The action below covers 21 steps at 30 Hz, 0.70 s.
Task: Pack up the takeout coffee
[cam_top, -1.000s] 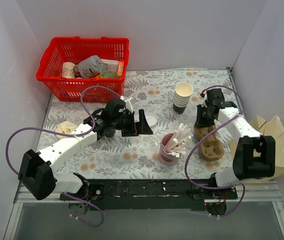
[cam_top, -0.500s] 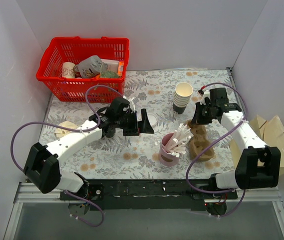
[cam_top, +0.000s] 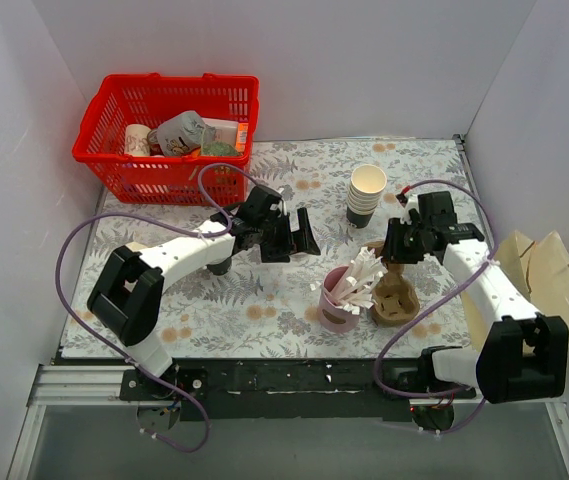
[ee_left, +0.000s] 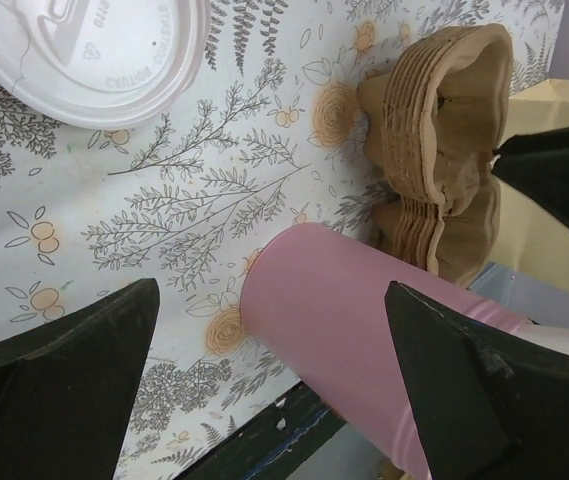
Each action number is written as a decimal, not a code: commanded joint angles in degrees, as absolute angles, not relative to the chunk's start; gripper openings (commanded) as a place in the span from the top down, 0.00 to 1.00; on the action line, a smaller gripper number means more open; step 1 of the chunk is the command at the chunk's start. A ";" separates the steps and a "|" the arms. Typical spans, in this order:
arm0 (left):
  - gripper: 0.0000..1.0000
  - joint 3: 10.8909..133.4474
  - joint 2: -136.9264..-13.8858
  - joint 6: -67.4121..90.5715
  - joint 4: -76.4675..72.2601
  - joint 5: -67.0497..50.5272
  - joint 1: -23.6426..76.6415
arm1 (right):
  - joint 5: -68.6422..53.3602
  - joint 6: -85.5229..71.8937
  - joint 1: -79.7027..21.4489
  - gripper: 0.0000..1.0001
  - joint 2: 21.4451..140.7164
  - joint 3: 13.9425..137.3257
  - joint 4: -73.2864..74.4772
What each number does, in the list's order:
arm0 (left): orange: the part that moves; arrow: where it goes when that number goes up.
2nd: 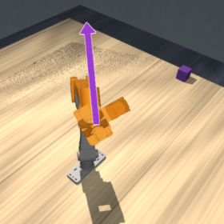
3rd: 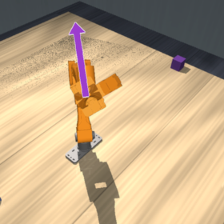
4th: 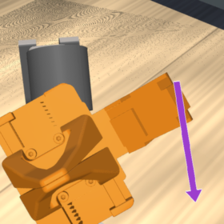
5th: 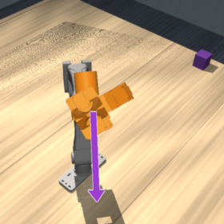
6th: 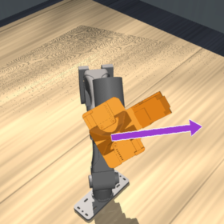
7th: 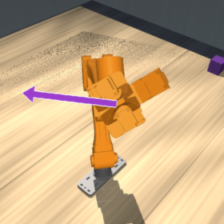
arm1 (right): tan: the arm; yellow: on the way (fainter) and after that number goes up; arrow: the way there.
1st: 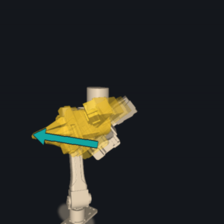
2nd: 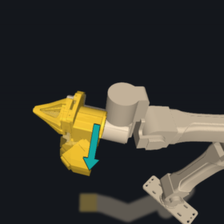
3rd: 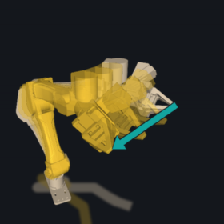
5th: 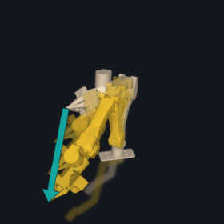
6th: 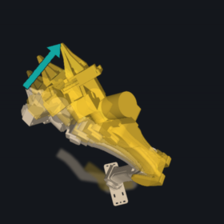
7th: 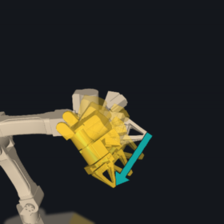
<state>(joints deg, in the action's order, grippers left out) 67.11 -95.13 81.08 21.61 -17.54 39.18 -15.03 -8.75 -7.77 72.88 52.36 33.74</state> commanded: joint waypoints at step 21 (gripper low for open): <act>0.02 62.49 -92.20 82.00 16.00 -18.63 39.37 | -6.94 -18.63 -20.12 0.53 63.37 42.19 39.55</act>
<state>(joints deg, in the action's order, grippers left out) 63.07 -95.77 82.06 17.28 -18.87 39.18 -8.62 -17.56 -18.61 63.22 42.33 38.89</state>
